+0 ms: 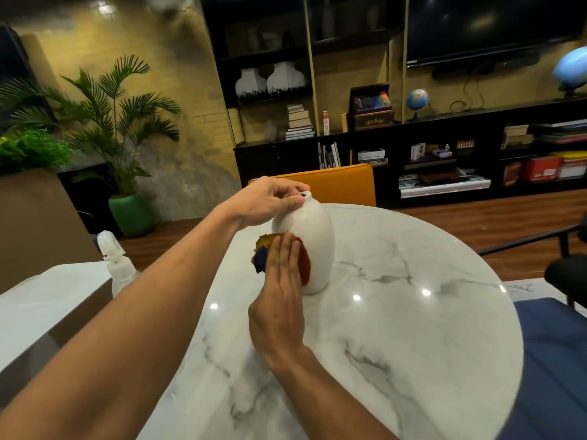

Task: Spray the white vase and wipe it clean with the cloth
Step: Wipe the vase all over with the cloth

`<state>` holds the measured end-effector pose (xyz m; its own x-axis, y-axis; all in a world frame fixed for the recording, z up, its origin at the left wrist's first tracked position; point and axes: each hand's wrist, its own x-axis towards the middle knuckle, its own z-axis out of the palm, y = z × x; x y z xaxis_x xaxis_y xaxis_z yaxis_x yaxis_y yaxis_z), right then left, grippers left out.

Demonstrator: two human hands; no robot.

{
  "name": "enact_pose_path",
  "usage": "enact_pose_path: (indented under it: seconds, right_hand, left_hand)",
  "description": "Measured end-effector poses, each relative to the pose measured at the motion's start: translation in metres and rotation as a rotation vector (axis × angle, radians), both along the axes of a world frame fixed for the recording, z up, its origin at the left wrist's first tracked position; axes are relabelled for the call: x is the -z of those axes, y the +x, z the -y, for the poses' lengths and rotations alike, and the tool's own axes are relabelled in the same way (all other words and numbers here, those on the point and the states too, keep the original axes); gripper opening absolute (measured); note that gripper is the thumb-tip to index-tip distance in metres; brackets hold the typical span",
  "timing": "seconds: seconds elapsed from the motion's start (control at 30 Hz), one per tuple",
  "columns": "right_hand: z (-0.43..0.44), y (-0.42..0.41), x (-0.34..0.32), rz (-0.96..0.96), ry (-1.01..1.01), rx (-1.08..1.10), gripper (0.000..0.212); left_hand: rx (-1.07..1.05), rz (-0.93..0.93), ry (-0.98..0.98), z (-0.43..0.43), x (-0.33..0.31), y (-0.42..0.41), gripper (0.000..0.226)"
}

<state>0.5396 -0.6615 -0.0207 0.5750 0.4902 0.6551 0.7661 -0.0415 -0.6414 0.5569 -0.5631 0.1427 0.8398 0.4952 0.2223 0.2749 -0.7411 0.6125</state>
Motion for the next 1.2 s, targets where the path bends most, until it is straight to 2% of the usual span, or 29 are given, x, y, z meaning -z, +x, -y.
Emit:
enact_pose_path:
  seconds: [0.13,0.3,0.43,0.6,0.87,1.03,1.2]
  right_hand:
    - [-0.004,0.014,0.002,0.135,0.031,0.088,0.082]
    - [-0.012,0.020,-0.002,0.146,-0.013,0.173,0.096]
    - [-0.016,0.034,-0.010,0.083,0.009,0.188,0.093]
    - [-0.026,0.060,-0.024,-0.107,0.075,0.156,0.066]
    - [-0.028,0.091,-0.042,-0.251,0.221,0.083,0.053]
    - [-0.026,0.121,-0.066,-0.380,0.135,0.034,0.038]
    - [-0.028,0.160,-0.084,-0.532,-0.018,-0.221,0.038]
  left_hand:
    - [0.008,-0.004,-0.020,-0.003,-0.001,0.000,0.022]
    - [0.015,0.009,-0.035,-0.006,0.001,0.000,0.024]
    - [0.022,0.011,-0.049,-0.009,0.001,0.001,0.024]
    - [0.016,0.025,-0.041,-0.008,0.004,0.006,0.028]
    - [-0.003,0.028,-0.024,-0.008,0.006,0.007,0.029]
    - [0.001,0.046,-0.046,-0.006,0.005,0.005,0.029]
    - [-0.014,0.071,-0.062,-0.006,0.010,0.006,0.026]
